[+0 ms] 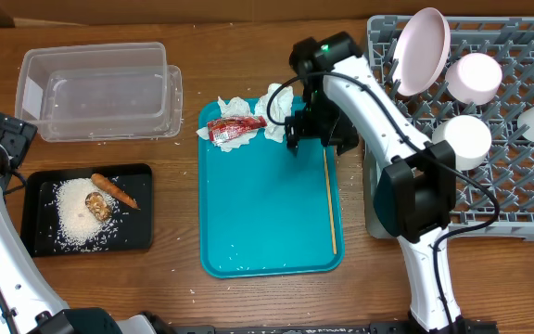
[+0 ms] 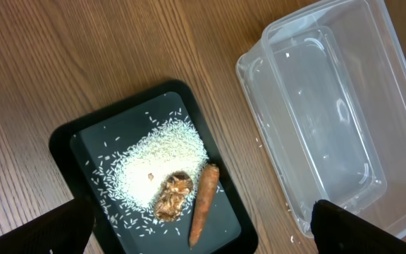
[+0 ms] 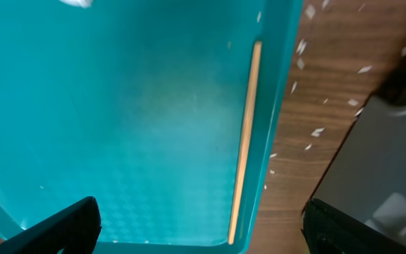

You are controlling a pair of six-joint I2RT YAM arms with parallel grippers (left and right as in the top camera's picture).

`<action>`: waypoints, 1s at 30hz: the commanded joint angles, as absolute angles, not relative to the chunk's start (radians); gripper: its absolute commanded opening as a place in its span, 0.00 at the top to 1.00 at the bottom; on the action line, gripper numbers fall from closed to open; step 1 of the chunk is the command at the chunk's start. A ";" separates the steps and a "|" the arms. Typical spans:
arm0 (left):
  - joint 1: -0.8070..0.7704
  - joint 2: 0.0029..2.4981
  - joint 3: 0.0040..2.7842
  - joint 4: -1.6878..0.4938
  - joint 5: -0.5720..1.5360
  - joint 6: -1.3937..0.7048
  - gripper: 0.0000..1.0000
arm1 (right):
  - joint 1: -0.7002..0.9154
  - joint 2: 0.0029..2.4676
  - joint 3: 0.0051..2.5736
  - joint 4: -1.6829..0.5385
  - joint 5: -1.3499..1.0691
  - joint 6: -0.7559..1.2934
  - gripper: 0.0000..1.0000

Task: Sort waste into correct bins and load items into the dishwasher
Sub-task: 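Move the right gripper to the wooden chopstick on the teal tray, then grasp the chopstick with the right gripper and lift it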

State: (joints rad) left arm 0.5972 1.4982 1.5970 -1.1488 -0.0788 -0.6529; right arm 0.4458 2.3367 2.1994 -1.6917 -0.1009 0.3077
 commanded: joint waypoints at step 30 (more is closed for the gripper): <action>0.595 1.504 1.597 -1.149 -0.077 -0.666 0.00 | 0.515 2.300 1.891 -1.399 -0.060 0.319 0.00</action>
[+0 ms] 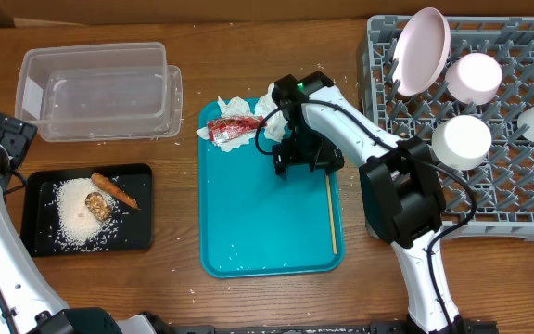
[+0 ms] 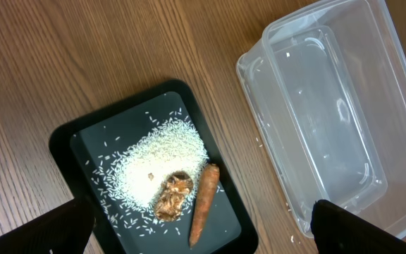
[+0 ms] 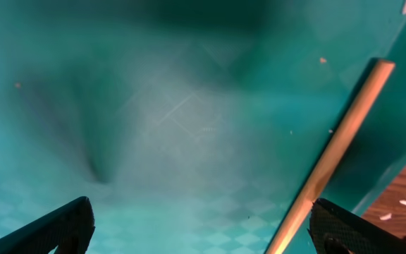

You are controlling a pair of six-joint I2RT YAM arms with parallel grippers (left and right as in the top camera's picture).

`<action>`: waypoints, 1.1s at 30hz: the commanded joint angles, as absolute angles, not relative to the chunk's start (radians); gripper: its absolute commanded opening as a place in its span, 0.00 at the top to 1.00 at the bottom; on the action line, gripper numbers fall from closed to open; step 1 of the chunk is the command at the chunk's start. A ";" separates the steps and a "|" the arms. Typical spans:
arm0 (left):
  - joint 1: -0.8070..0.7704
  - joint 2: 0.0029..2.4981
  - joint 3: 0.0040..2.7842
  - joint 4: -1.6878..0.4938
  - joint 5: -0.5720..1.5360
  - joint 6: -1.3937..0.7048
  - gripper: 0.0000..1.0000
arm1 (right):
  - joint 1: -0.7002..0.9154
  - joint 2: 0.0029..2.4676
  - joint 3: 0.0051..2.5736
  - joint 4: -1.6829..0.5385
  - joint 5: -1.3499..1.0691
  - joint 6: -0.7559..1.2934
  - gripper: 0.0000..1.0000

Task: Sort waste into correct bins and load items into the dishwasher
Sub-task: 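Grasp the chopstick with the right gripper and lift it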

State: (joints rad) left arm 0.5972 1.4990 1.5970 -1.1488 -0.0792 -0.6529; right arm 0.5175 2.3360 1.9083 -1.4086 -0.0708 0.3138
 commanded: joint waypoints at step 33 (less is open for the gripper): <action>0.595 1.504 1.597 -1.149 -0.077 -0.666 0.00 | 0.515 2.300 1.813 -1.357 -0.080 0.319 0.13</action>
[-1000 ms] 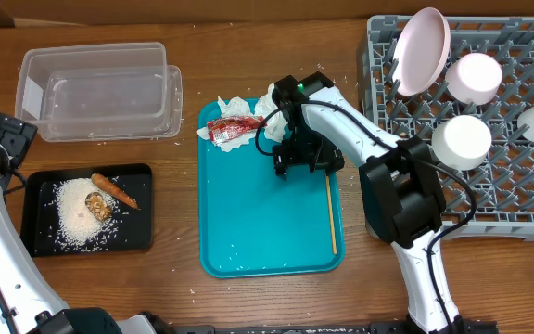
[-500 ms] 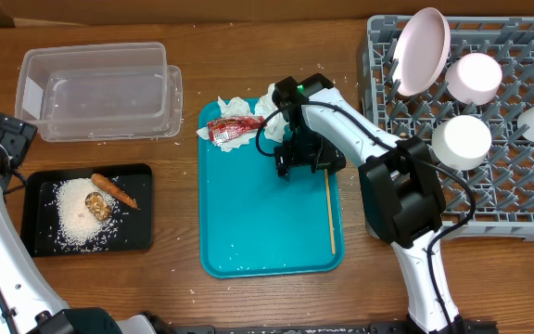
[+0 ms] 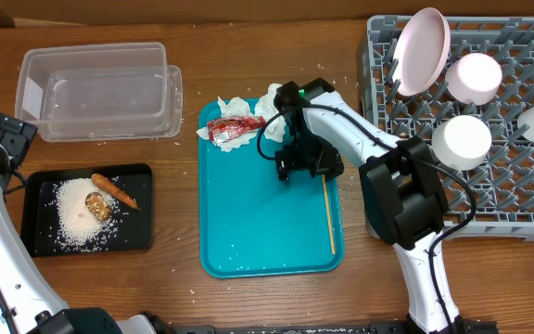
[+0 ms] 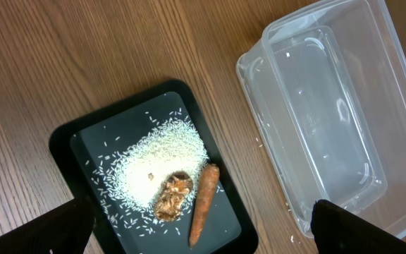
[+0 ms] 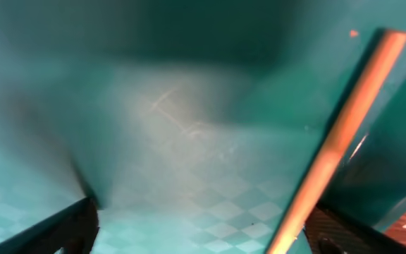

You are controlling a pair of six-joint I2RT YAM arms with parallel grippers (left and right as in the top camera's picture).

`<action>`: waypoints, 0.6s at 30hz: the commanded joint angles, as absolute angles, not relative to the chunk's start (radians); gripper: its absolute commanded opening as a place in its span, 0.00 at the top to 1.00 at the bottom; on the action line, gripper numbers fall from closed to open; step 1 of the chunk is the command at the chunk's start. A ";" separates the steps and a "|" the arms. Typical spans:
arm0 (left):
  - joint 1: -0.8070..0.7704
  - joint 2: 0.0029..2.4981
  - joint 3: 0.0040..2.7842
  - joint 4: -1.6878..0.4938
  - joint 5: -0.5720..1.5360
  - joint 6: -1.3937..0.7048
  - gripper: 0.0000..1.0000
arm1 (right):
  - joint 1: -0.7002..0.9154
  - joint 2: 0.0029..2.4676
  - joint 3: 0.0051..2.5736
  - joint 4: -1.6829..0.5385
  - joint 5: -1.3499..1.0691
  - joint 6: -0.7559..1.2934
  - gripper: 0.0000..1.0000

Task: Sort waste into correct bins and load items into the dishwasher
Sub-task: 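Grasp the chopstick with the right gripper and lift it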

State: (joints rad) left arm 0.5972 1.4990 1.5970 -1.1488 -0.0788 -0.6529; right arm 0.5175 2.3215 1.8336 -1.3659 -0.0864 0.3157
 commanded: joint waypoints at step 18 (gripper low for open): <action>0.595 1.504 1.597 -1.149 -0.077 -0.666 0.00 | 0.515 2.299 1.824 -1.359 -0.079 0.318 0.96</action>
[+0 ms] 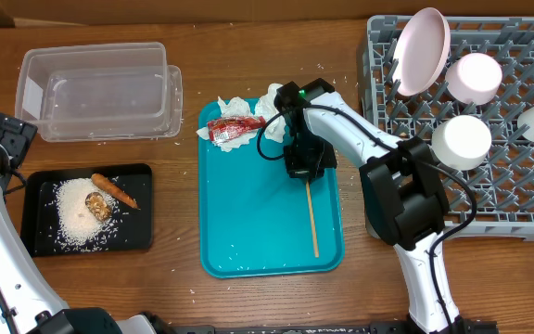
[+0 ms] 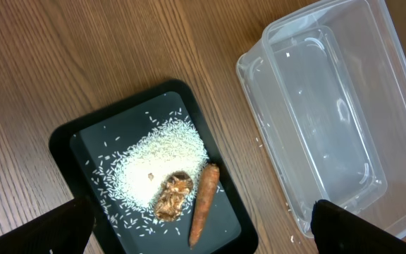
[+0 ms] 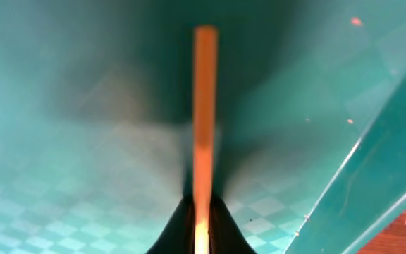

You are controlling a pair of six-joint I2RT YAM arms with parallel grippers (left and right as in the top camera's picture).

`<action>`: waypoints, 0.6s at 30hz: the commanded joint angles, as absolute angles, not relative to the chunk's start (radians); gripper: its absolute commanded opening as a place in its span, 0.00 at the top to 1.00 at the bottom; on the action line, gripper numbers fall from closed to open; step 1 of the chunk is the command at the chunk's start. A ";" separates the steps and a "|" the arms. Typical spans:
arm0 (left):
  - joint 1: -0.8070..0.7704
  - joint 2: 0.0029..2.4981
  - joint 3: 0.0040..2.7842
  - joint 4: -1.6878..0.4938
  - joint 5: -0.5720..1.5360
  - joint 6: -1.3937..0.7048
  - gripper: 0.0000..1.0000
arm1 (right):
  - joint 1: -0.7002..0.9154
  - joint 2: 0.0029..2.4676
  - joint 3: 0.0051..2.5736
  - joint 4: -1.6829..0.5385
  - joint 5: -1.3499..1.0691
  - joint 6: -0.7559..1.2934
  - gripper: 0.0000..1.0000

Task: Sort waste into correct bins and load items into the dishwasher
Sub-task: 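Grasp the chopstick with the right gripper and lift it, then carry the chopstick to the dish rack and insert it upright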

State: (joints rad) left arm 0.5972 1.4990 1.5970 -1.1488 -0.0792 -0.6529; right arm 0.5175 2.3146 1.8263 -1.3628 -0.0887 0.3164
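A wooden chopstick lies on the teal tray, pointing toward the front edge. My right gripper is shut on its far end; in the right wrist view the chopstick runs up from between the closed black fingers. Crumpled white napkins and a red wrapper sit at the tray's back. My left gripper hangs open above the black tray holding rice, a carrot and a brown lump.
A clear plastic bin stands at the back left. The grey dishwasher rack on the right holds a pink bowl and white cups. Rice grains are scattered on the wooden table.
My right gripper was open on the tray beside the chopstick at the right rim. Now it is shut on the chopstick's far end, and the stick lies further left, toward the tray's middle.
My right gripper hovered open over the tray's back with the chopstick along the right rim. Then it was low on the tray, left of the stick, and stayed open there. Now it holds the chopstick. The left arm has not moved.
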 commanded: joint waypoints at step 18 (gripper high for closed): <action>0.595 1.504 1.597 -1.149 -0.078 -0.666 0.00 | 0.287 2.273 2.402 -1.638 -0.015 0.201 0.96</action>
